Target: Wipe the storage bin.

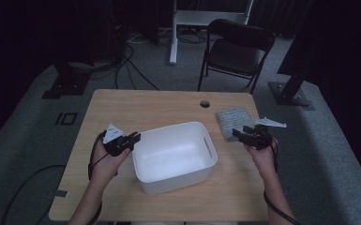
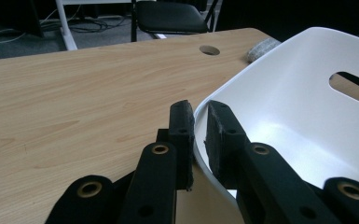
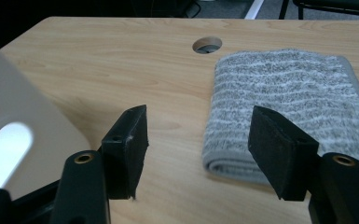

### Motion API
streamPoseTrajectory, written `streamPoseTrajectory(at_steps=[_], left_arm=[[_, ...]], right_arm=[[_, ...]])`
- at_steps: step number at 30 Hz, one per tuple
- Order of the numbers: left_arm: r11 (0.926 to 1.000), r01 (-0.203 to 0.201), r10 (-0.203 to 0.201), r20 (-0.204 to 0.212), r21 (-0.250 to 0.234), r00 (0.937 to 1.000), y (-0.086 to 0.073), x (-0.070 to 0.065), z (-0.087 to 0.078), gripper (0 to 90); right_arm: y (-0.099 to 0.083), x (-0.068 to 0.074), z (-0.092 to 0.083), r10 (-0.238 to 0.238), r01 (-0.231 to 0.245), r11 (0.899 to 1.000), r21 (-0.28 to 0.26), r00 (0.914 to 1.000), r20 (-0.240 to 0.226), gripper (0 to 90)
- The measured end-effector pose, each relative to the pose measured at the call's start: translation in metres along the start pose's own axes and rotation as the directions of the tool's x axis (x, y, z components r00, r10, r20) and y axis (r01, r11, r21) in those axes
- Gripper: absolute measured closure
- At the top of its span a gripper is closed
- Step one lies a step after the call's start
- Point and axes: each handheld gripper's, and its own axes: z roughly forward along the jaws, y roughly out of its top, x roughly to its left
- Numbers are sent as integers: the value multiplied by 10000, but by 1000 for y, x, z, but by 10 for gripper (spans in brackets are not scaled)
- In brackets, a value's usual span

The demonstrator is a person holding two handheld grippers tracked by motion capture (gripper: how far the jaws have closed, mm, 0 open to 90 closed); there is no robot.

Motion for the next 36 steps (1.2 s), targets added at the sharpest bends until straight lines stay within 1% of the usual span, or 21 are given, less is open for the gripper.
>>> streamPoseTrajectory(at_steps=[3, 4, 8, 9, 11, 13, 14, 16, 21, 23, 25, 26, 29, 30, 31, 32, 34, 36], left_arm=[[10000, -65, 65, 12, 1, 10000, 0, 3, -1, 806], [10000, -52, 52, 17, -7, 10000, 0, 5, -2, 806], [10000, 16, -16, -30, -6, 10000, -2, 15, -8, 806], [10000, -3, 2, -45, -32, 10000, -2, 17, -9, 806], [9999, 104, -104, -3, -74, 9999, -3, 22, -11, 805], [9998, 184, -184, -41, -119, 9998, -4, 29, -14, 805], [9997, 189, -190, -77, -132, 9998, -4, 31, -15, 805], [9997, 156, -158, -93, -178, 9998, -5, 34, -16, 806], [9996, 168, -171, -99, -232, 9998, -5, 34, -16, 806], [9996, 186, -188, -83, -232, 9998, -5, 35, -16, 806], [9995, 199, -201, -90, -264, 9998, -5, 35, -16, 806], [9995, 192, -194, -85, -262, 9998, -5, 35, -16, 806], [9993, 252, -253, -55, -286, 9997, -6, 35, -16, 806], [9993, 252, -253, -55, -286, 9997, -6, 35, -16, 805], [9988, 369, -370, -6, -329, 9993, -6, 36, -16, 804], [9988, 362, -362, -4, -337, 9993, -6, 36, -16, 805], [9988, 341, -342, -40, -344, 9994, -6, 35, -16, 805], [9991, 267, -270, -94, -314, 9996, -6, 35, -16, 806]], right_arm=[[4, -7, 8, 217, -217, 9998, -7, 9997, 70, 366], [4, -7, 8, 217, -217, 9998, -7, 9997, 70, 366], [4, -14, 19, 381, -383, 9992, 83, 9989, 286, 342], [4, -17, 23, 368, -372, 9992, 126, 9989, 303, 321], [4, -20, 31, 429, -439, 9989, 190, 9978, 511, 296], [4, -21, 34, 450, -462, 9987, 207, 9974, 556, 296], [4, -23, 40, 395, -414, 9987, 301, 9973, 613, 296], [7, -24, 46, 329, -356, 9986, 389, 9970, 697, 293], [13, -29, 65, 84, -127, 9988, 475, 9961, 880, 264], [15, -31, 73, -11, -55, 9983, 586, 9938, 1116, 241], [16, -32, 79, -135, 36, 9976, 696, 9899, 1413, 238], [16, -34, 83, -27, -81, 9971, 755, 9899, 1419, 235], [14, -40, 90, 99, -239, 9963, 823, 9859, 1669, 233], [13, -42, 91, 119, -277, 9963, 817, 9822, 1875, 234], [12, -43, 92, 131, -286, 9970, 717, 9780, 2080, 234], [11, -45, 92, 169, -320, 9973, 662, 9757, 2182, 233], [8, -48, 95, 202, -399, 9964, 746, 9686, 2479, 232], [5, -51, 97, 191, -452, 9945, 948, 9655, 2596, 225]])
